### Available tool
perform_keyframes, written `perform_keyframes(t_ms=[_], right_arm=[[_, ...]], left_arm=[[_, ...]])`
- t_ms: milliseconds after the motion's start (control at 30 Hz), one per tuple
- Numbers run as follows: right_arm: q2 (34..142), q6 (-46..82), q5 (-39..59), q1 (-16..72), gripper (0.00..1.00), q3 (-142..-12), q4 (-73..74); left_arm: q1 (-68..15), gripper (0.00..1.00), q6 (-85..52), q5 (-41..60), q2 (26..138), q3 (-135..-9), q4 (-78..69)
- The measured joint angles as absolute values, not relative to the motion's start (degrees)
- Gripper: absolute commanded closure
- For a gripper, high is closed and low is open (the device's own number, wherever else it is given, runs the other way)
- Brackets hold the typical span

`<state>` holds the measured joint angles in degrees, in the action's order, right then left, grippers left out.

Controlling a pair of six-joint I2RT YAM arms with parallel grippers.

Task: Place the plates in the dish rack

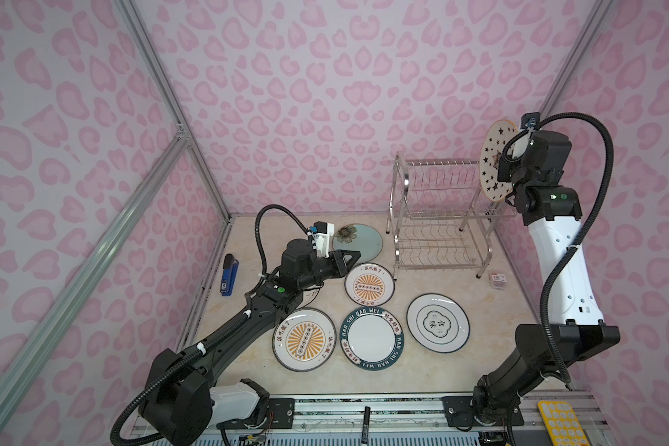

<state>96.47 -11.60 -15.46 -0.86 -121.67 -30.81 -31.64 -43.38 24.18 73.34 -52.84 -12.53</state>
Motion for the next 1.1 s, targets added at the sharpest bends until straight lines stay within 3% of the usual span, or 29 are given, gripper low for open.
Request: perform_keyframes(t_ms=[1100], right_arm=[[96.4, -15.68, -13.89, -0.89, 1.0, -118.34, -29.89]], left_arm=[[-31.62, 0.8, -43.4, 24.16, 74.0, -52.84, -13.43]])
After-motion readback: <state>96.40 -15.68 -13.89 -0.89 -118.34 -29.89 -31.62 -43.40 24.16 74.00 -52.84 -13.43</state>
